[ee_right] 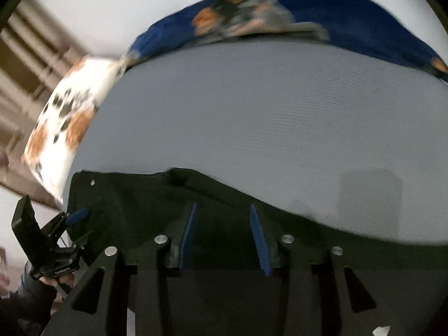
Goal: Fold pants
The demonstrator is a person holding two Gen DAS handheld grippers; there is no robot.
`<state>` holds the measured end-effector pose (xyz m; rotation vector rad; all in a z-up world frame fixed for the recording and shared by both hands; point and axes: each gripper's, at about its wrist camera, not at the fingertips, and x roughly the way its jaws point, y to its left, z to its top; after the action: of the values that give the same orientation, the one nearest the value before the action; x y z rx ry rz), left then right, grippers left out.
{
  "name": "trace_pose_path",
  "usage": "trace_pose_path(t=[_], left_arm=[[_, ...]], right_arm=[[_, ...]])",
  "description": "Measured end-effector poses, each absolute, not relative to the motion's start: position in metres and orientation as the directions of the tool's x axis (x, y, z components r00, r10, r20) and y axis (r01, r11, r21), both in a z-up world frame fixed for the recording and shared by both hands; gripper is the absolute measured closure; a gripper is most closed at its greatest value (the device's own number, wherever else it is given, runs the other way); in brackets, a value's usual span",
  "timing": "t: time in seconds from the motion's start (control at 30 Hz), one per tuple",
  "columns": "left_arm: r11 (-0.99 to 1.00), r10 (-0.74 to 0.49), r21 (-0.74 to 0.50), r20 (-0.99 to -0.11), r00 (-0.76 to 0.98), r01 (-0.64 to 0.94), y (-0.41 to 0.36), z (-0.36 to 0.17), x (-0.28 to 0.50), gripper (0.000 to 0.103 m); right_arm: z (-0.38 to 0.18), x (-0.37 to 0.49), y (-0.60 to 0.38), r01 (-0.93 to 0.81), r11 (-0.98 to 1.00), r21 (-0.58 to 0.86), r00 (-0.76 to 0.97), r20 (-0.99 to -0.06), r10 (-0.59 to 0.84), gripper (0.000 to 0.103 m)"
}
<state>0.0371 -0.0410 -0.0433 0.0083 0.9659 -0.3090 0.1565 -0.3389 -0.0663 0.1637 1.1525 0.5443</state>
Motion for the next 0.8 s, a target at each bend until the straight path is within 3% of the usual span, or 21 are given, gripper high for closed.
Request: trace_pose_path(t=[0.27, 0.43, 0.47, 0.53, 0.8], left_arm=[[0.962, -0.221, -0.093, -0.820, 0.528, 0.258, -0.036, -0.056, 0.031, 0.033], [0.954, -0.277, -0.167, -0.813, 0.513, 0.250, -0.023, -0.059, 0.030, 0.033], [0.952, -0.283, -0.175, -0.811, 0.511, 0.251, -0.021, -0.059, 0.030, 0.033], [0.950, -0.288, -0.177, -0.812, 0.509, 0.256, -0.021, -0.059, 0.029, 0.033], [0.948, -0.290, -0.166, -0.804, 0.519, 0.273, -0.017, -0.061, 0.026, 0.033]], right_arm=[[-0.089, 0.192, -0.278, -0.395, 0.797, 0.457, 0.158, -0.821, 0.549, 0.057], [-0.108, 0.196, -0.254, -0.427, 0.770, 0.474, 0.065, -0.833, 0.550, 0.057], [-0.108, 0.194, -0.251, -0.436, 0.766, 0.472, 0.063, -0.833, 0.549, 0.063], [-0.102, 0.193, -0.249, -0.462, 0.747, 0.479, 0.080, -0.816, 0.573, 0.090], [-0.102, 0.199, -0.244, -0.426, 0.816, 0.392, 0.200, -0.838, 0.507, 0.093]])
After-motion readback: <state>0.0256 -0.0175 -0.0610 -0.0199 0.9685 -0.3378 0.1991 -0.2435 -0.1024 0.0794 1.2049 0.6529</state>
